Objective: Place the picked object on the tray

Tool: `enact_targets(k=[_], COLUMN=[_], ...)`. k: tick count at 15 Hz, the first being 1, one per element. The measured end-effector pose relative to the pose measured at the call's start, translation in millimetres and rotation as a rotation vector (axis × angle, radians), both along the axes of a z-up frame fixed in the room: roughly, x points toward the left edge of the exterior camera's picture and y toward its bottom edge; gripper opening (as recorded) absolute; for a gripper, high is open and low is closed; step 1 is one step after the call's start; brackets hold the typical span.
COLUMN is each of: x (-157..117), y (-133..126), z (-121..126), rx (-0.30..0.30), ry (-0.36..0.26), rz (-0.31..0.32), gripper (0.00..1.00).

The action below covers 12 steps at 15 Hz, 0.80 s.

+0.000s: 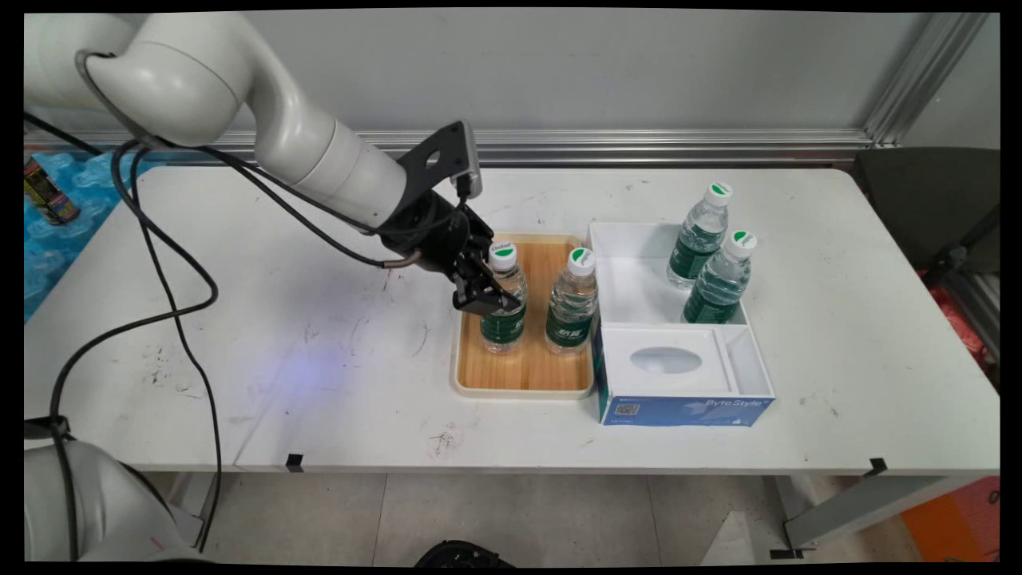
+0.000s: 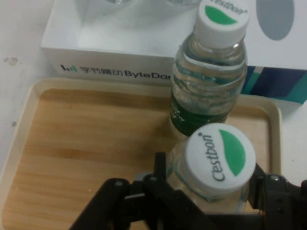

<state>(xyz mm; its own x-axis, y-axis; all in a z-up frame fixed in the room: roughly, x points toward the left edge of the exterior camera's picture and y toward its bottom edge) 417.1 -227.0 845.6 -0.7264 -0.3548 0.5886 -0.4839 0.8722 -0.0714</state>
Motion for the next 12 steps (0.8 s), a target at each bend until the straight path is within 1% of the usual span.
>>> enact_targets(k=[8,9,12], x=[4,4,5], y=[1,0,0], z=[-13,-14,-16], rx=[0.007,0.008,0.011], ry=[-0.001,-0.001,0.001], rz=[-0.024,-0.026,-0.027], gripper=[0.0,1.0,1.0])
